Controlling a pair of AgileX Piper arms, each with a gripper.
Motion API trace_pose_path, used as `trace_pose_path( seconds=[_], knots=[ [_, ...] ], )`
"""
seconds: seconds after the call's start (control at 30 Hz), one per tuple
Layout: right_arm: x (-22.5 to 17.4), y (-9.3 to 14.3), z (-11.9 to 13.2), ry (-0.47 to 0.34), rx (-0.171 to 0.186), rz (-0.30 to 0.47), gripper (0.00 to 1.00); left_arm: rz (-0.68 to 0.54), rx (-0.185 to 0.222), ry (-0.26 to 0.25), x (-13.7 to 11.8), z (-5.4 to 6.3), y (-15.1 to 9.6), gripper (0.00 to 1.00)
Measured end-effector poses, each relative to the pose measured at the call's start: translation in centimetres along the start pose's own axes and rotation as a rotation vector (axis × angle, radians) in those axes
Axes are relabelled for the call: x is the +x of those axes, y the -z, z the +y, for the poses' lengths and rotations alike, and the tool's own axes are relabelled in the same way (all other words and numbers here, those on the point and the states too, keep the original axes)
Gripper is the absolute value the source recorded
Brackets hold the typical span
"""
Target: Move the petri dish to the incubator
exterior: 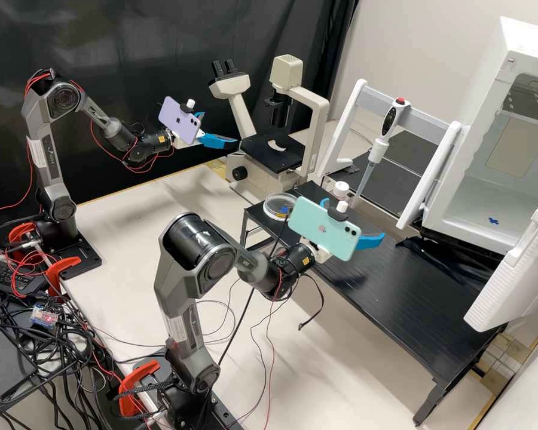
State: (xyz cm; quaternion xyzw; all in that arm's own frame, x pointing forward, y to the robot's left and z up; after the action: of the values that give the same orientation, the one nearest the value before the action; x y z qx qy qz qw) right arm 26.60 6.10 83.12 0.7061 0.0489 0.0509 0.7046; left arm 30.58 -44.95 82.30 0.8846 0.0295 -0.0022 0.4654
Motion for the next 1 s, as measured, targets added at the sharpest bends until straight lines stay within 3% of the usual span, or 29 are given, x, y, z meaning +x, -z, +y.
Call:
trace_pose_path(
  seconds=[0.1, 0.37, 0.7, 1.0],
  knots=[
    [-0.7, 1.5, -0.6, 0.008, 0.002, 0.078, 1.0, 0.0, 0.0, 0.0, 0.0, 0.0, 0.0, 1.0],
    [-2.1, 4.2, -3.7, 0.163, -0.041, 0.237, 1.0, 0.0, 0.0, 0.0, 0.0, 0.0, 0.0, 1.0],
    [-2.0, 4.2, -5.8, 0.261, -0.058, 0.285, 1.0, 0.0, 0.0, 0.0, 0.0, 0.0, 0.0, 1.0],
    [-1.6, 3.4, -7.5, 0.37, 0.019, 0.268, 1.0, 0.0, 0.0, 0.0, 0.0, 0.0, 0.0, 1.0]
  ],
)
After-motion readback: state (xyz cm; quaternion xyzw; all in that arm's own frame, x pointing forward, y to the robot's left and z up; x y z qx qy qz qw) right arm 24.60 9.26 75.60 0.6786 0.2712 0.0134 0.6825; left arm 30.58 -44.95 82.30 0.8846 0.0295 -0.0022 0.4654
